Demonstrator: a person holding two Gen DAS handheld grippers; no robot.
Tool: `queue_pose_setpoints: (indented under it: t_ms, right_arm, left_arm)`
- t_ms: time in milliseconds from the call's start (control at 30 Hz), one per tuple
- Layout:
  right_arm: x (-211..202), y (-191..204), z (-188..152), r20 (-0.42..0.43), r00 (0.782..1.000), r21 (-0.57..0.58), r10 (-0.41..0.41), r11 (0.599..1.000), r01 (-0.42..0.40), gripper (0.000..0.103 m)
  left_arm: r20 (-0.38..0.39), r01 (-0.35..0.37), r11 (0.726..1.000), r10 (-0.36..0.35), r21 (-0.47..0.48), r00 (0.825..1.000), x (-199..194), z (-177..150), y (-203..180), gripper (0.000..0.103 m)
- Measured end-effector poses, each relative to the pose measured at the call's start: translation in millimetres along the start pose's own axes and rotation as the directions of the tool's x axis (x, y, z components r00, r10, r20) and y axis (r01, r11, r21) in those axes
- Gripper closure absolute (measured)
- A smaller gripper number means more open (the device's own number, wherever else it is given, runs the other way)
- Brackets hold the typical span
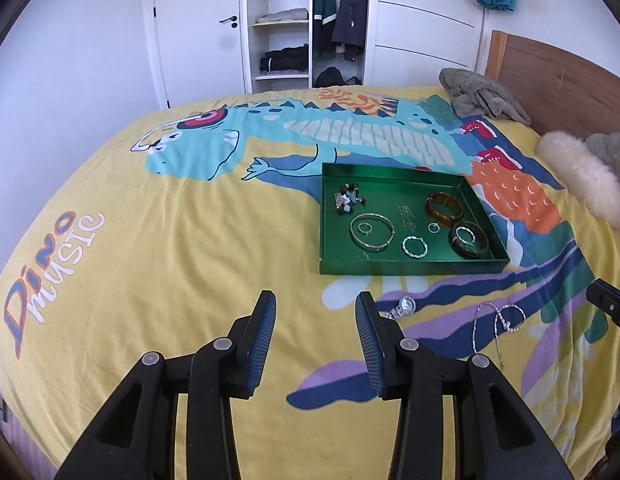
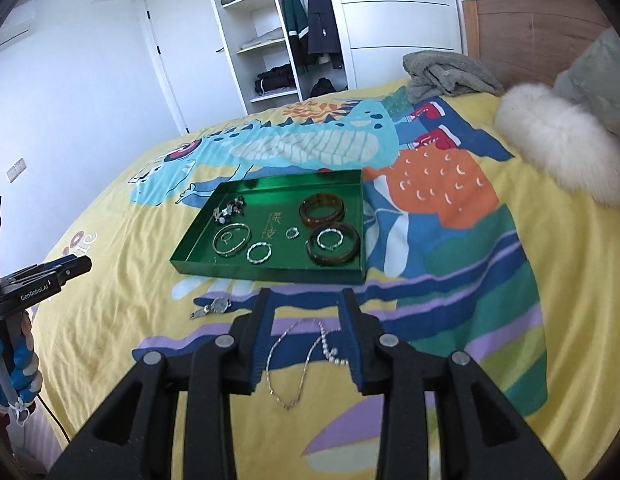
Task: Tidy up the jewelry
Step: 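Lift both grippers away and move over the silver watch and necklace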
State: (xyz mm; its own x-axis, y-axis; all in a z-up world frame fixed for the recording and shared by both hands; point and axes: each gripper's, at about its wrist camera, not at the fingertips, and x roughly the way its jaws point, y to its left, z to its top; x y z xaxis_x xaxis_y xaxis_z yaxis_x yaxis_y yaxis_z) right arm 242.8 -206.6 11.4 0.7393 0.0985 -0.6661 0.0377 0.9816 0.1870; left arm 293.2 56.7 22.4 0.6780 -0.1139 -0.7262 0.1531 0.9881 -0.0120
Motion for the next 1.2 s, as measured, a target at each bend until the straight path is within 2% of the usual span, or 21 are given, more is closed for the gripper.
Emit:
queue_pose_setpoints:
  t_ms: [133,267,467,667,967,1200]
  right_arm:
    - [-25.9,3.4,-26.9,-0.005,1.0,0.007,0.0,1.0,0.001,0.071]
    - [-53.0,1.7,-45.4,0.003,1.0,0.021,0.003,1.0,-0.003,0.066]
    - [-91.4,-0.8,-56.3,0.034,0.999,0.026,0.004,1.0,-0.005,0.064]
    - [-119.6,-2.9,-60.7,0.065,0.998,0.012,0.005,1.0,-0.006,0.06]
    - [-123.7,-16.1,-60.5,0.07,0.998,0.002,0.008,1.0,-0.008,0.059]
    - [-92.5,-29.9,-62.1,0.028,1.0,0.006,0.005,1.0,-0.005,0.057]
  left_arm:
    - [0.019,-0.017,1.0,0.016,0.021,1.0,-28.5,-22.6,-4.1,0.061]
    - [0.034,-0.008,1.0,0.008,0.01,0.999,-53.9,-38.1,-3.8,0.057]
    - [0.053,0.003,1.0,-0.002,-0.021,0.999,-79.4,-51.0,-1.9,0.052]
    - [0.066,-0.002,1.0,0.003,-0.025,0.998,-93.5,-61.1,-4.8,0.051]
    - [0.053,0.001,0.999,0.002,-0.043,0.999,-80.1,-66.5,-3.6,0.046]
    - [0.011,0.03,0.998,-0.03,-0.054,1.0,-40.5,-70.3,-3.4,0.043]
